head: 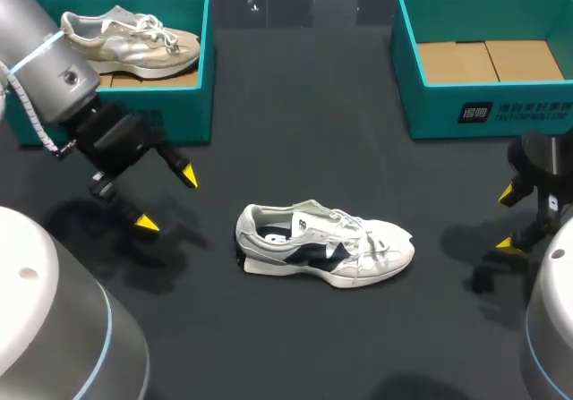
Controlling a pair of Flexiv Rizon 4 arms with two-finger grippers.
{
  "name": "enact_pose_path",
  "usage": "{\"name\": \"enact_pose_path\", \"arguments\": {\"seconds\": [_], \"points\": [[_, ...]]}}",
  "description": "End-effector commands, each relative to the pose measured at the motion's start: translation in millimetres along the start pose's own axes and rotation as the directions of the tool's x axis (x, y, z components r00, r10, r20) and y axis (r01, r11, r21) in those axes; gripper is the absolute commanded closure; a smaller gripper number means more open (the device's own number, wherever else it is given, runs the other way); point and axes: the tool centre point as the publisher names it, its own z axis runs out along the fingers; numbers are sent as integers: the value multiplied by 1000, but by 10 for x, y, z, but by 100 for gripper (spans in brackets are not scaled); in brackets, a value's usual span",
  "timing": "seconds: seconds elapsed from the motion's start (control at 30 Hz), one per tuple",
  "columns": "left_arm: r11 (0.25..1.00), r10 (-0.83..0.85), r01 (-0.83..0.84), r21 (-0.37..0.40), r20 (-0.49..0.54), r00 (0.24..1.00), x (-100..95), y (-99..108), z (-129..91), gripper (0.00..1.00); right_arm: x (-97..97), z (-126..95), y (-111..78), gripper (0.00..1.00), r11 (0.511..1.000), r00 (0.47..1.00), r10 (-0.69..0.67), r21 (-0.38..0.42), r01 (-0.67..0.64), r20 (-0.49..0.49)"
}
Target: Take the shoe out of the shoebox, open the shoe tongue, remove and reinsert the insole, then place the shoe into the shoebox
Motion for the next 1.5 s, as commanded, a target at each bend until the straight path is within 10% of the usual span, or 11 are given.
{"name": "enact_pose_path", "arguments": {"seconds": [0.03, 1.0, 1.5], "points": [[986, -22, -4, 169, 149, 989, 97, 179, 86, 0, 19, -5, -5, 0, 1000, 1000, 1, 1, -1, 3], [893, -248, 119, 434, 254, 935, 93, 641, 382, 0, 19, -5, -5, 0, 1000, 1000, 1, 1, -1, 3], [890, -268, 149, 432, 229, 936, 40, 712, 509, 0, 19, -5, -5, 0, 1000, 1000, 1, 1, -1, 3]]}}
